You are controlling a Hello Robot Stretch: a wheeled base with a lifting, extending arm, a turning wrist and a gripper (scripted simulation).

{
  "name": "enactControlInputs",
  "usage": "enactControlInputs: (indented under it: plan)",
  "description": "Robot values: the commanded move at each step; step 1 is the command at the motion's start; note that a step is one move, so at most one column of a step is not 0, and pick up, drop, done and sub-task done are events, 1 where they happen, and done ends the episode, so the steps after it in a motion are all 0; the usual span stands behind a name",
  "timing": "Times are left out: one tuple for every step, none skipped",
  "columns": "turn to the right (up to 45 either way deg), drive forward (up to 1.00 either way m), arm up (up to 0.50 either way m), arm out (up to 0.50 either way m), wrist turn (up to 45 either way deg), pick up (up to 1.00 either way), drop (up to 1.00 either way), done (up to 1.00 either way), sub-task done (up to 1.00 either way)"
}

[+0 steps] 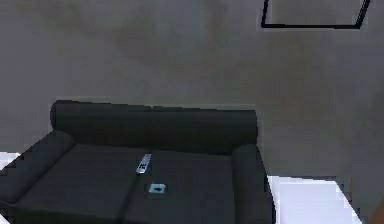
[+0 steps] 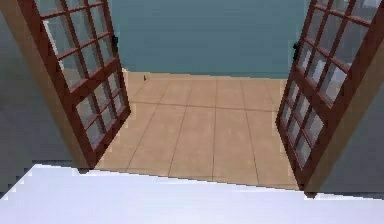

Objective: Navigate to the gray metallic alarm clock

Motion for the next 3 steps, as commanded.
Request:
enactControlInputs:
  plan:
    - [-9.0, 0.00, 0.00, 0.00, 0.0, 0.00, 0.00, 0.00, 0.00]
    - [0.0, 0.15, 0.00, 0.00, 0.0, 0.00, 0.00, 0.00, 0.00]
    - [45.0, 0.00, 0.00, 0.00, 0.0, 0.00, 0.00, 0.00, 0.00]
